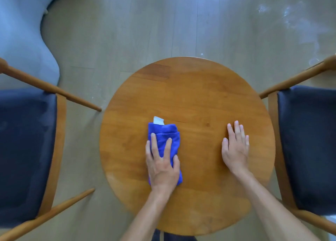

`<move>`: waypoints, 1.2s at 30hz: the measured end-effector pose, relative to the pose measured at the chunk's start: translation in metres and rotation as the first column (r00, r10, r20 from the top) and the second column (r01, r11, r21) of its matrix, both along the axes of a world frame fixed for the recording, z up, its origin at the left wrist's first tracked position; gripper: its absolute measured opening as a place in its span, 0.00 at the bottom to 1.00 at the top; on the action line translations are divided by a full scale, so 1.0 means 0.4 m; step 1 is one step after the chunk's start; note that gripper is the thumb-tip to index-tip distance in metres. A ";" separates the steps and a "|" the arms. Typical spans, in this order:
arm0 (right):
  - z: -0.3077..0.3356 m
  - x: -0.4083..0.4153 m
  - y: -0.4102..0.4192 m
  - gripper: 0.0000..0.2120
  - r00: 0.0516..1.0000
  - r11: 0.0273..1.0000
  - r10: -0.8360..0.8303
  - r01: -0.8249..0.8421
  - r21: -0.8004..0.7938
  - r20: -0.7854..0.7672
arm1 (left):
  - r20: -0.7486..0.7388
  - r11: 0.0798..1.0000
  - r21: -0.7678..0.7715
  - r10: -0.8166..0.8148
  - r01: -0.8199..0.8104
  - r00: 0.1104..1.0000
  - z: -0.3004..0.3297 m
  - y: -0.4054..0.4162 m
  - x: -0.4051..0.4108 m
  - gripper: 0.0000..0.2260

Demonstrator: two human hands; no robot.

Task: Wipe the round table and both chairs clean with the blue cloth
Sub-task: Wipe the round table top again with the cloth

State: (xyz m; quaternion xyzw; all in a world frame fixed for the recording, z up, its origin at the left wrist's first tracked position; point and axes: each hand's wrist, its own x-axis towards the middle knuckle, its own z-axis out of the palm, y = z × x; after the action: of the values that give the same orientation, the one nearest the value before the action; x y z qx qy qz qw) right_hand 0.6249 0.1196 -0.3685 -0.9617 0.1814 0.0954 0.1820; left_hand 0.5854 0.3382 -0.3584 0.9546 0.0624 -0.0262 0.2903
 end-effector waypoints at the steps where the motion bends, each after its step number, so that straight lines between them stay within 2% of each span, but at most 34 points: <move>1: 0.015 0.002 0.016 0.23 0.999 0.998 -0.048 0.047 0.051 0.007 | -0.046 0.994 -0.106 -0.037 0.032 0.998 0.019 -0.054 -0.027 0.22; 3: 0.045 -0.016 0.067 0.22 0.990 0.986 -0.111 0.099 0.131 0.089 | -0.116 0.956 -0.285 -0.105 0.069 0.988 0.054 -0.096 -0.045 0.21; 4: 0.061 -0.038 0.106 0.23 0.984 0.983 -0.128 0.109 0.151 0.125 | -0.112 0.953 -0.292 -0.119 0.082 0.986 0.058 -0.079 -0.038 0.21; 5: 0.073 -0.067 0.154 0.25 0.981 0.982 -0.131 0.109 0.152 0.142 | -0.102 0.964 -0.256 -0.107 0.078 0.989 0.058 -0.043 -0.024 0.22; 7: 0.077 -0.131 0.267 0.29 0.990 0.992 -0.081 0.069 0.105 0.116 | -0.107 0.996 -0.077 -0.042 0.034 0.993 0.040 0.067 0.009 0.23; 10: 0.055 -0.187 0.430 0.34 0.998 0.999 -0.044 0.044 0.014 0.054 | -0.237 0.981 0.193 0.019 0.028 0.971 -0.010 0.241 0.033 0.26; 11: 0.049 -0.198 0.466 0.34 0.998 1.000 0.010 -0.010 -0.002 0.055 | -0.240 0.969 0.242 0.002 0.058 0.971 -0.028 0.273 0.030 0.26; 13: 0.025 -0.234 0.492 0.31 0.956 0.964 0.265 -0.266 -0.011 0.128 | -0.211 0.945 0.301 -0.066 0.129 0.975 -0.054 0.302 0.024 0.25; 16: -0.005 -0.293 0.368 0.26 0.721 0.753 0.634 -0.658 -0.013 0.278 | -0.194 0.928 0.333 -0.107 0.168 0.975 -0.072 0.308 0.018 0.25; 17: -0.005 -0.301 0.288 0.26 0.660 0.693 0.699 -0.720 -0.035 0.273 | -0.196 0.926 0.339 -0.103 0.166 0.975 -0.073 0.311 0.017 0.25; 18: -0.004 -0.301 0.195 0.28 0.640 0.675 0.722 -0.735 -0.066 0.264 | -0.201 0.924 0.345 -0.099 0.165 0.975 -0.075 0.313 0.016 0.25; 19: 0.000 -0.297 0.102 0.29 0.681 0.720 0.684 -0.687 -0.094 0.261 | -0.200 0.921 0.352 -0.098 0.165 0.975 -0.076 0.315 0.015 0.25; 20: 0.007 -0.292 0.016 0.29 0.778 0.815 0.575 -0.571 -0.100 0.254 | -0.194 0.920 0.356 -0.099 0.164 0.976 -0.077 0.314 0.014 0.25; 22: 0.027 -0.278 -0.104 0.26 0.958 0.982 0.173 -0.149 -0.117 0.229 | -0.183 0.922 0.351 -0.104 0.163 0.978 -0.076 0.312 0.014 0.25; 23: 0.032 -0.273 -0.120 0.25 0.972 0.990 -0.056 0.083 -0.114 0.227 | -0.178 0.924 0.346 -0.107 0.164 0.978 -0.074 0.310 0.016 0.25; 24: 0.029 -0.274 -0.105 0.24 0.942 0.960 -0.232 0.262 -0.096 0.242 | -0.177 0.925 0.341 -0.112 0.168 0.978 -0.070 0.310 0.018 0.25; 25: 0.024 -0.282 -0.061 0.25 0.904 0.926 -0.331 0.367 -0.093 0.269 | -0.181 0.927 0.333 -0.116 0.172 0.976 -0.064 0.310 0.021 0.25; 26: 0.018 -0.298 0.008 0.25 0.889 0.912 -0.353 0.397 -0.104 0.292 | -0.187 0.931 0.321 -0.117 0.174 0.975 -0.057 0.311 0.024 0.25; 28: 0.004 -0.354 0.210 0.25 0.927 0.960 -0.227 0.265 -0.092 0.300 | -0.184 0.939 0.300 -0.117 0.169 0.976 -0.041 0.315 0.034 0.23; 30: 0.000 -0.419 0.452 0.26 0.952 0.998 0.019 -0.001 -0.061 0.305 | -0.165 0.946 0.283 -0.114 0.158 0.980 -0.030 0.320 0.052 0.22; 32: -0.004 -0.446 0.623 0.19 0.915 0.972 0.217 -0.234 0.007 0.340 | -0.148 0.951 0.272 -0.111 0.148 0.983 -0.025 0.329 0.068 0.19; 34: -0.010 -0.436 0.632 0.13 0.887 0.928 0.276 -0.347 0.138 0.371 | -0.137 0.946 0.283 -0.122 0.157 0.983 -0.028 0.338 0.073 0.16; 36: -0.002 -0.459 0.529 0.14 0.846 0.891 0.389 -0.446 0.084 0.364 | -0.103 0.941 0.298 -0.137 0.163 0.985 -0.032 0.339 0.066 0.17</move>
State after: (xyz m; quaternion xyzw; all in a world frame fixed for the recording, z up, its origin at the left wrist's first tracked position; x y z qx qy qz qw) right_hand 0.4413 0.3310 -0.3693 -0.9614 -0.0752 -0.0188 0.2642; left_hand 0.6119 0.4739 -0.3711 0.9881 0.0045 -0.0769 0.1335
